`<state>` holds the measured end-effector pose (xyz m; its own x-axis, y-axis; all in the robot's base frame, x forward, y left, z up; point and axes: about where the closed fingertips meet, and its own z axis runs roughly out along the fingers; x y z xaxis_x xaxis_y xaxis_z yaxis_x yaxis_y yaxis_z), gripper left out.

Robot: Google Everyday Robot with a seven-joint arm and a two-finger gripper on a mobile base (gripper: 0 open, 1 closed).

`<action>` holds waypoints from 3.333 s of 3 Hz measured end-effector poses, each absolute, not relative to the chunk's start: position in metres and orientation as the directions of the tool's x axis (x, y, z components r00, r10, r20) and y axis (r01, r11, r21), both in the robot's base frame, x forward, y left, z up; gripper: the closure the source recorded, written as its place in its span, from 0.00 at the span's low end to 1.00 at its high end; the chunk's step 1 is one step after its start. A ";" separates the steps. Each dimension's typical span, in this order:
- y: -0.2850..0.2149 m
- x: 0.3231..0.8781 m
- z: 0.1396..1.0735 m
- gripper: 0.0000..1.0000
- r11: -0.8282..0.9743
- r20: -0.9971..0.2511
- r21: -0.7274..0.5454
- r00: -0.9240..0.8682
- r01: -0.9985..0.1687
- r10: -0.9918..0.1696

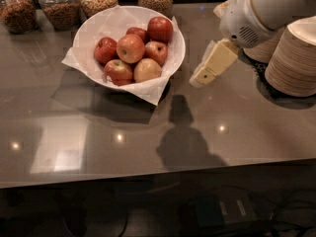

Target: Pick apple from white bowl

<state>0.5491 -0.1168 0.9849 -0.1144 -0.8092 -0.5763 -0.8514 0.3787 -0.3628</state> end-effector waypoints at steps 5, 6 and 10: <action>0.010 0.616 0.964 0.00 0.168 -0.684 -0.407 0.178 -0.898 -0.707; 0.005 0.614 0.964 0.00 0.183 -0.671 -0.436 0.183 -0.881 -0.718; 0.025 0.651 0.959 0.22 0.247 -0.717 -0.470 0.203 -0.847 -0.667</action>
Offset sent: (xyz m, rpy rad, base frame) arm 0.0544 0.1155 -0.0148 0.1491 -0.0273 0.2614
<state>0.6511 0.0253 0.9588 0.2027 -0.6669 -0.7170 -0.8474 0.2475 -0.4698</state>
